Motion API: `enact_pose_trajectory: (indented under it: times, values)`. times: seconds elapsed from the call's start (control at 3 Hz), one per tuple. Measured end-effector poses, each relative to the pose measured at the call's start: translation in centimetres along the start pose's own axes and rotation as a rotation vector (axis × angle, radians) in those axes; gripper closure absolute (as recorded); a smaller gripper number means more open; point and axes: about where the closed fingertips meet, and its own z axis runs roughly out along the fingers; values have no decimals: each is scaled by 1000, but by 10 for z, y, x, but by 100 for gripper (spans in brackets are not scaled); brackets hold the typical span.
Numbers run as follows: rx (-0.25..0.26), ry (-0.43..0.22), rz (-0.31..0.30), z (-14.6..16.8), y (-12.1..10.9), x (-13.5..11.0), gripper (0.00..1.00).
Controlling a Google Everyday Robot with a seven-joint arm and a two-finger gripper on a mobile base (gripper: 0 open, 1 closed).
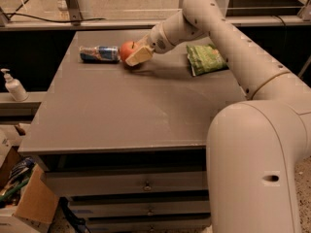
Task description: Move apple near redbull can
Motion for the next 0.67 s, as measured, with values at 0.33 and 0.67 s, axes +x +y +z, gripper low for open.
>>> enact_pose_trajectory:
  times: [0.33, 0.67]
  values:
    - [-1, -1, -3, -1, 4, -1, 0]
    - [-2, -1, -3, -1, 4, -1, 0]
